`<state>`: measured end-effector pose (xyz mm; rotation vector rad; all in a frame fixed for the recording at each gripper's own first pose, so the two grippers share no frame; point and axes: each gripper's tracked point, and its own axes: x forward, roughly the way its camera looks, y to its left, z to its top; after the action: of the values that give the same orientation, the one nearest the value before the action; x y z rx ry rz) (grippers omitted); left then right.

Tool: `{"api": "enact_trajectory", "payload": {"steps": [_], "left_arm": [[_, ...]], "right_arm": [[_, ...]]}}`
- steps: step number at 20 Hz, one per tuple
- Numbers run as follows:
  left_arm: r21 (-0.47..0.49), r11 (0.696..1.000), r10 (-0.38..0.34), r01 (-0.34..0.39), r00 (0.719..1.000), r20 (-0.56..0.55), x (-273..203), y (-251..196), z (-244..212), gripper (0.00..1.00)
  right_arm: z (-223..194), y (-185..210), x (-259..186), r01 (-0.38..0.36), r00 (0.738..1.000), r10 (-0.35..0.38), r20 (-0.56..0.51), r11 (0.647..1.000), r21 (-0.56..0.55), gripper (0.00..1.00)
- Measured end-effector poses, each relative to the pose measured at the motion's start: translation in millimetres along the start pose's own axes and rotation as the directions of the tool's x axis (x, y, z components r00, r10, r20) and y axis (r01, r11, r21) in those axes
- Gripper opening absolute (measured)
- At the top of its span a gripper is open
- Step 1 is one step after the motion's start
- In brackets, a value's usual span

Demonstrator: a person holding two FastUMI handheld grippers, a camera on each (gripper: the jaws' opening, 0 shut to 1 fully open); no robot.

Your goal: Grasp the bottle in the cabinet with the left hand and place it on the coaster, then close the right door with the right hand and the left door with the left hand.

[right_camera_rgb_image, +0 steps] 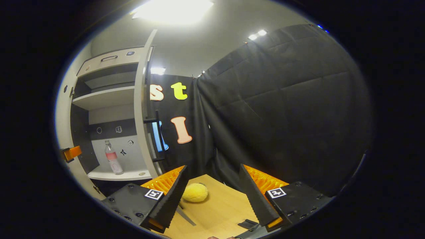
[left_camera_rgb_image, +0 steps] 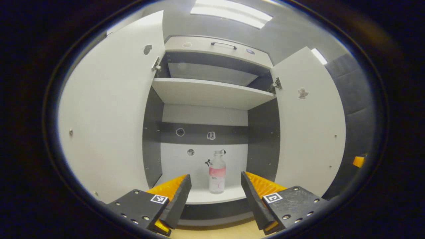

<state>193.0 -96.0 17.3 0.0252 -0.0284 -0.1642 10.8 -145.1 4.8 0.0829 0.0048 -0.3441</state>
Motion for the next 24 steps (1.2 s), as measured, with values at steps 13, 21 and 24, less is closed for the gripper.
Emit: {"api": "enact_trajectory", "payload": {"steps": [13,21,24], "left_arm": [[-0.020,1.000,0.013,-0.014,0.997,-0.081,135.0,13.5,-42.7,0.89],[-0.065,0.998,-0.008,-0.004,0.984,-0.177,189.5,28.1,-82.2,0.94],[-0.061,0.998,-0.020,0.008,0.982,-0.190,192.2,24.9,-82.8,0.88]], "right_arm": [[1.5,-19.8,58.2,0.052,0.999,-0.052,0.001,0.999,0.011,0.98],[-8.4,-18.7,83.9,0.049,0.999,-0.049,-0.020,0.999,-0.008,0.98],[-12.2,-17.0,89.3,0.049,0.998,-0.050,-0.027,0.999,-0.020,0.98]]}}
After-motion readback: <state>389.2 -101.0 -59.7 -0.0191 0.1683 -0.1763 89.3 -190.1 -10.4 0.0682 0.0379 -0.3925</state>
